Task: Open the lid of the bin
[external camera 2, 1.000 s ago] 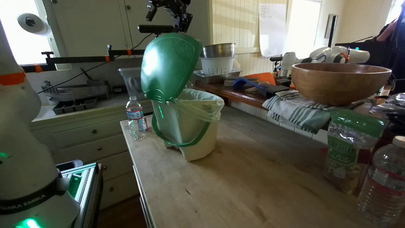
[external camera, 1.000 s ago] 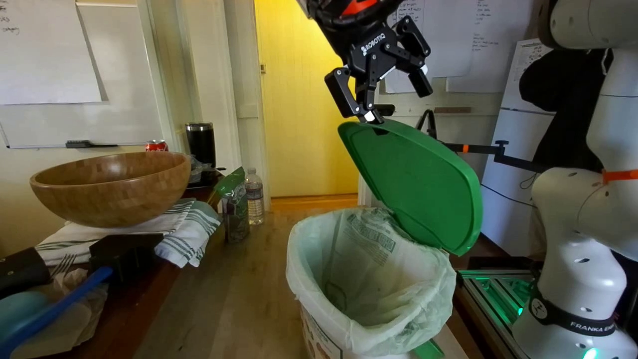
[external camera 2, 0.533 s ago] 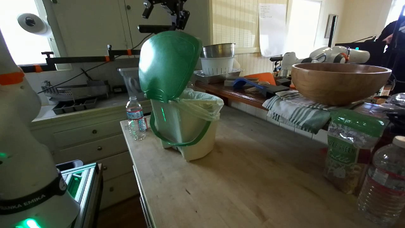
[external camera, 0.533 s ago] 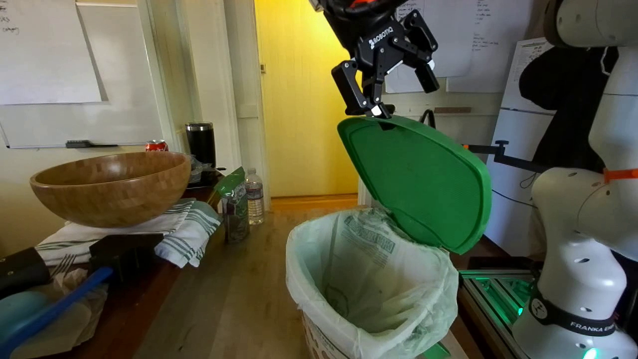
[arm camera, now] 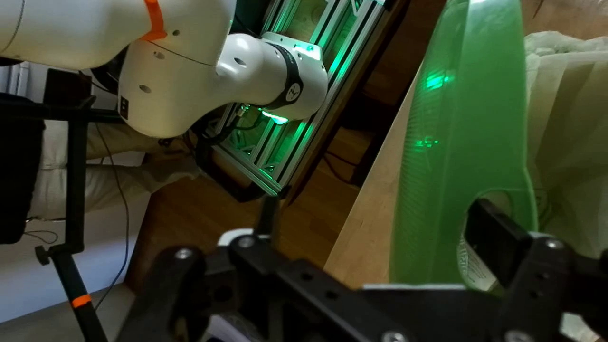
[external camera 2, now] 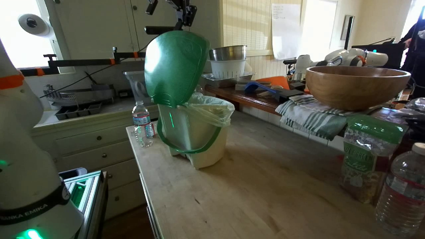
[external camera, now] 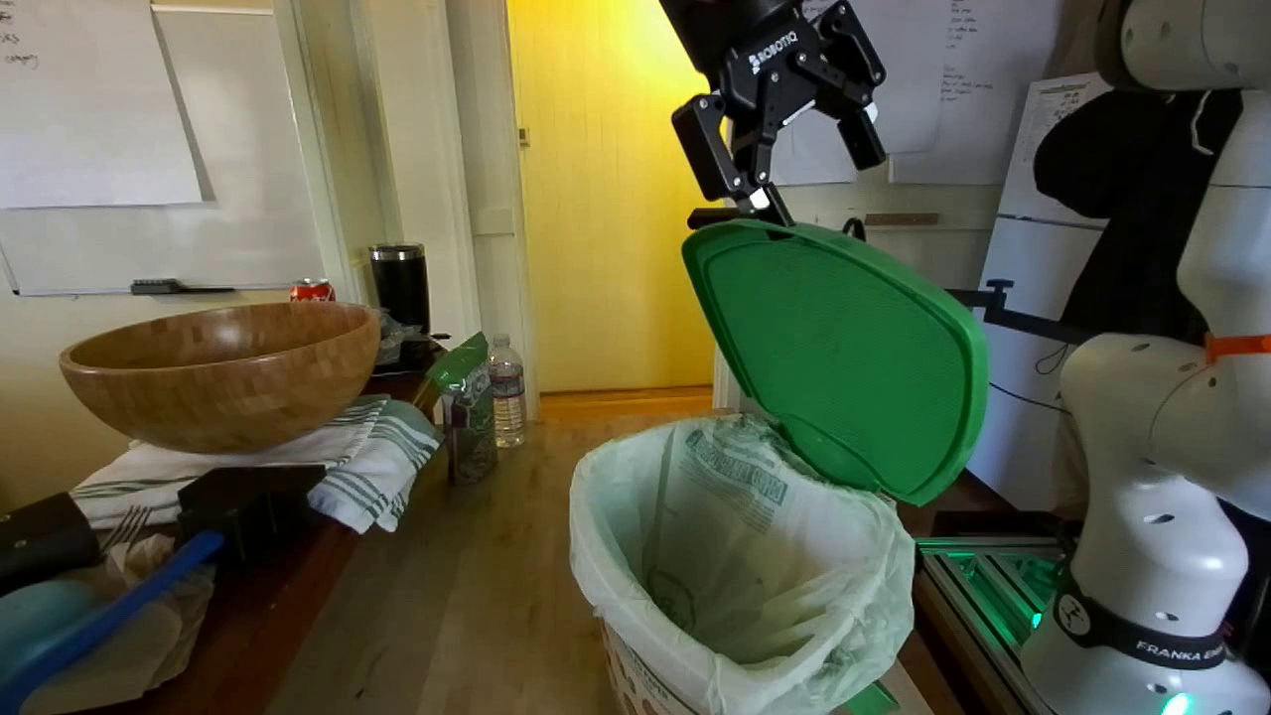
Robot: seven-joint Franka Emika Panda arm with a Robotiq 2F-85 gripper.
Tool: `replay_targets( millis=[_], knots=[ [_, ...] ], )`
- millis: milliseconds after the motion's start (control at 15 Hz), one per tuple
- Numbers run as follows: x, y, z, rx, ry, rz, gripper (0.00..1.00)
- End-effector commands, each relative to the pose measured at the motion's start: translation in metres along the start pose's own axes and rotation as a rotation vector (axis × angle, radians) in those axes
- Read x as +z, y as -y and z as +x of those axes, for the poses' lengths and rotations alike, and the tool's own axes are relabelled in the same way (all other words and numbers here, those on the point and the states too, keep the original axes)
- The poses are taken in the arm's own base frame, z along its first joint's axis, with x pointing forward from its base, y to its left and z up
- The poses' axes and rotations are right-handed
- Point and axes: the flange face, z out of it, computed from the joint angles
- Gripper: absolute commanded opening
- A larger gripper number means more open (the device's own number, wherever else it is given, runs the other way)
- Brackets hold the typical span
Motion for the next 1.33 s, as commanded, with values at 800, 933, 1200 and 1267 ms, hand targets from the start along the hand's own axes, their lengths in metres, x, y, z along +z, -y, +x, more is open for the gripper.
replay_targets(
  millis=[800, 933, 1200, 1267],
  knots=[
    [0.012, -0.006, -0.002, 0.040, 0.003, -0.026, 1.00],
    [0.013, -0.009, -0.002, 0.042, 0.002, -0.027, 1.00],
    [0.012, -0.019, -0.004, 0.046, -0.003, -0.014, 1.00],
    [0.012, -0.022, -0.004, 0.048, -0.003, -0.011, 1.00]
  ],
)
